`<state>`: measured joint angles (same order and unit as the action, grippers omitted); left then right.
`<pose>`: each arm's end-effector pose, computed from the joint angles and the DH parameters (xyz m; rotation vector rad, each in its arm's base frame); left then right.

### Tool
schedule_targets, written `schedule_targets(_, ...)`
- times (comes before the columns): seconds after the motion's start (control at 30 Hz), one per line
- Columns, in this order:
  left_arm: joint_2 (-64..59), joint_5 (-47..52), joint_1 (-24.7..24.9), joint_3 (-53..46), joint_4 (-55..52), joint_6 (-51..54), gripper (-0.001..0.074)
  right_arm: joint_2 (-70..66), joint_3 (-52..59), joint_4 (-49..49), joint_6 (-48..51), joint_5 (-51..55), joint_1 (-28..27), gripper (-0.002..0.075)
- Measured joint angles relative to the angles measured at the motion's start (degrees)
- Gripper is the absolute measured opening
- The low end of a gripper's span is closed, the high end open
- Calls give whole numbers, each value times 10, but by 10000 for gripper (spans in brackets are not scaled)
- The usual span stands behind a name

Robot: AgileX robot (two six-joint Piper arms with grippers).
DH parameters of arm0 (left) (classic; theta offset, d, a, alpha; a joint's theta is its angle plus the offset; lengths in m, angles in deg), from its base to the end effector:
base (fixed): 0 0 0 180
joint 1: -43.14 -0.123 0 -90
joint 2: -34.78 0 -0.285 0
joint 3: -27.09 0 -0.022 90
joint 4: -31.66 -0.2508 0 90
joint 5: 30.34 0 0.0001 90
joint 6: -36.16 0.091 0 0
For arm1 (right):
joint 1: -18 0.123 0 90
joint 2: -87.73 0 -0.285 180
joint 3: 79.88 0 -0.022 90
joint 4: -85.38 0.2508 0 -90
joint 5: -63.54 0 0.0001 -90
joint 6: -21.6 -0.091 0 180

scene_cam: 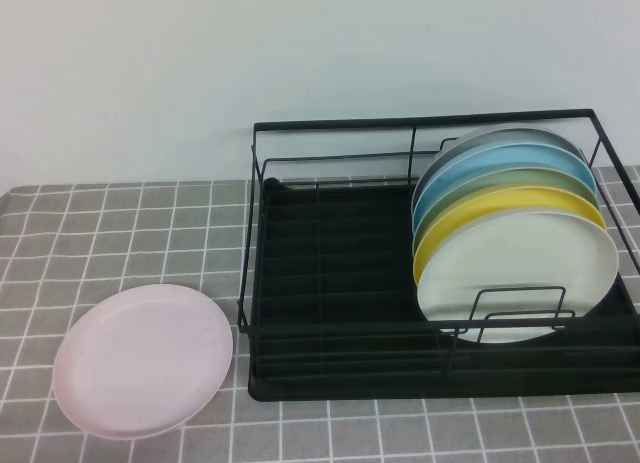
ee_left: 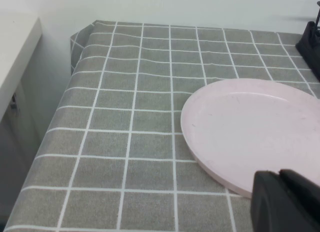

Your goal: Place plate on rack

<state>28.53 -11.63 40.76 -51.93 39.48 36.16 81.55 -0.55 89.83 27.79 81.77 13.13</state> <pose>0.0532 -0.0018 0.1748 -0.1238 1.8087 -0.1019 0.0533 -0.0023 0.1736 0.0287 1.8099 -0.0628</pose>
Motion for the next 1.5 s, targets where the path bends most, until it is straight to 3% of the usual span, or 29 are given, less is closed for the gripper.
schedule_targets(0.73, 0, -1, 0, 0, -4, 0, 0, 0, 0, 3, 13, -3, 0, -3)
schedule_targets(0.97, 0, -32, 0, -2, 60, 0, 0, 0, 0, 109, 13, -94, 0, -3)
schedule_targets(1.07, 0, -64, 0, -2, 133, -3, 0, 0, 0, 224, 9, -192, 0, -3)
schedule_targets(1.13, 0, -74, 0, -2, 237, -26, 0, 0, 0, 342, -4, -239, 0, -3)
schedule_targets(1.27, 0, -70, 0, -2, 427, -45, 0, 0, 0, 533, 1, -271, 0, -3)
schedule_targets(1.33, 0, -70, 0, -2, 466, -45, 0, 0, 0, 594, 1, -284, 0, -3)
schedule_targets(1.5, 0, -68, 0, -2, 506, -45, 0, 0, 0, 604, 64, -243, 0, -3)
